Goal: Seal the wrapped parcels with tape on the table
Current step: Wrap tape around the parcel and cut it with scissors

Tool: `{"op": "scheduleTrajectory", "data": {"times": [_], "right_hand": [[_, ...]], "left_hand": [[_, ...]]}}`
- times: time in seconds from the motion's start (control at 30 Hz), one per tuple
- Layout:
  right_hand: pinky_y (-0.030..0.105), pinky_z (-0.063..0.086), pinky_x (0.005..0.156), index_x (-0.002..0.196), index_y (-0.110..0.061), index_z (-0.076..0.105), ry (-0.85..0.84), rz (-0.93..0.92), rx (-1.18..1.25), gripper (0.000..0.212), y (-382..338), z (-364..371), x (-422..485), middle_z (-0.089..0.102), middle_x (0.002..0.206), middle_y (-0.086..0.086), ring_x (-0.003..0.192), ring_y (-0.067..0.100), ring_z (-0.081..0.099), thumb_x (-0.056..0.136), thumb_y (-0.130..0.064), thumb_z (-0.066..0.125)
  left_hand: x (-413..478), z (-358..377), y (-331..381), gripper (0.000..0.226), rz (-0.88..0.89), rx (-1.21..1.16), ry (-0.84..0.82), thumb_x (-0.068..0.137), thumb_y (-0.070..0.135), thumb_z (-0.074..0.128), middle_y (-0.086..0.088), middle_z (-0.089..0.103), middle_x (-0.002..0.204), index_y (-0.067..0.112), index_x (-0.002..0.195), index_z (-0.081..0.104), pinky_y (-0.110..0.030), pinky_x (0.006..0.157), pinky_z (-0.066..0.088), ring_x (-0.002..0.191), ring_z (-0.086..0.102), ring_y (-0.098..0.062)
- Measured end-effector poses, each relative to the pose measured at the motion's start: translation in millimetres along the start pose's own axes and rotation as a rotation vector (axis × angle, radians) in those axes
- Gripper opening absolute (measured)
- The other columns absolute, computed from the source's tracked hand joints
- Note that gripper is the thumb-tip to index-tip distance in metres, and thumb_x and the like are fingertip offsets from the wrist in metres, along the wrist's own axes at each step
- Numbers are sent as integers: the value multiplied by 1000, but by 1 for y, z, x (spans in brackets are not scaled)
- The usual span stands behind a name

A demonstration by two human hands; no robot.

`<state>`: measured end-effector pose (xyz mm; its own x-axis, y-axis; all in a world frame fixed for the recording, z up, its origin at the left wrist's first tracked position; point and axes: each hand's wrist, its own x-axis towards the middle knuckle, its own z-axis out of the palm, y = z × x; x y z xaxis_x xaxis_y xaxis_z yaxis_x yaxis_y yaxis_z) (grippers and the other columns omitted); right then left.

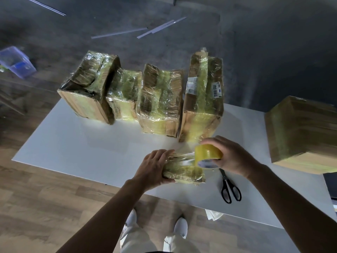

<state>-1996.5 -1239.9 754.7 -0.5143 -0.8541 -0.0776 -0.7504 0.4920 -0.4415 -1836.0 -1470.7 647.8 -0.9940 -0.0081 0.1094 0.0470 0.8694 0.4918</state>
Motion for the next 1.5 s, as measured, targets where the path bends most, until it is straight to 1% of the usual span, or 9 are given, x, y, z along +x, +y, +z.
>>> {"op": "scheduleTrajectory", "data": {"times": [0.1, 0.23, 0.63, 0.77, 0.83, 0.93, 1.0, 1.23, 1.5], "right_hand": [[23, 40, 60, 122, -33, 57, -79, -13, -318, 54, 9, -16, -4, 56, 95, -1, 73, 23, 62, 73, -44, 78], [24, 36, 63, 126, -35, 51, -161, 1, -479, 51, 0, -12, -3, 54, 97, 0, 74, 22, 61, 81, -52, 66], [29, 49, 73, 130, -29, 48, -180, 69, -485, 50, 3, 11, 1, 56, 103, 4, 81, 23, 63, 86, -51, 60], [29, 49, 75, 129, -29, 48, -174, 80, -466, 49, 1, 11, 2, 56, 104, 4, 82, 24, 63, 87, -49, 61], [29, 50, 75, 128, -28, 49, -163, 84, -460, 48, 0, 10, 4, 56, 103, 4, 83, 23, 62, 86, -48, 61], [29, 51, 75, 127, -27, 50, -163, 76, -448, 48, 1, 11, 6, 56, 103, 4, 83, 22, 63, 86, -49, 61], [29, 50, 74, 126, -27, 51, -162, 72, -442, 48, 2, 12, 5, 56, 102, 4, 80, 22, 62, 85, -49, 62], [30, 52, 68, 122, -24, 56, -131, 72, -416, 47, 6, 18, 5, 58, 94, 5, 72, 24, 62, 82, -44, 69], [31, 51, 69, 124, -28, 50, -130, 72, -264, 49, 20, 26, -5, 55, 97, 3, 77, 22, 59, 81, -38, 72]], "left_hand": [[1, -1, 2, 93, 33, 10, -14, 58, 54, 83, -5, 54, 122, 26, 134, 37, -43, 87, 50, 108, 54, -26], [2, -2, 3, 91, 37, 32, -45, 59, 54, 82, -3, 51, 122, 30, 135, 37, -41, 88, 49, 108, 53, -25], [2, -4, 2, 86, 54, 50, -82, 59, 52, 83, -9, 54, 120, 24, 129, 42, -44, 88, 50, 106, 56, -30], [12, -11, 10, 102, 18, 254, -146, 56, 61, 78, -8, 57, 119, 17, 139, 37, -59, 97, 44, 110, 56, -31], [21, -19, 27, 103, 10, 424, -210, 64, 64, 70, -16, 52, 129, 10, 144, 34, -66, 105, 28, 127, 44, -40], [26, -11, 55, 98, 22, 485, -263, 84, 57, 53, -20, 6, 159, 3, 152, 7, -58, 117, -1, 147, -3, -38], [26, -2, 70, 100, 31, 448, -266, 87, 53, 52, -19, -11, 159, 4, 152, -6, -52, 117, -8, 147, -14, -33], [33, 4, 73, 87, -25, 471, -313, 87, 44, 54, -20, 25, 154, 2, 151, 13, -52, 116, 17, 140, 25, -35], [51, 15, 76, 97, 20, 373, -299, 70, 53, 63, -10, 46, 132, 4, 145, 27, -46, 106, 33, 116, 46, -28]]}}
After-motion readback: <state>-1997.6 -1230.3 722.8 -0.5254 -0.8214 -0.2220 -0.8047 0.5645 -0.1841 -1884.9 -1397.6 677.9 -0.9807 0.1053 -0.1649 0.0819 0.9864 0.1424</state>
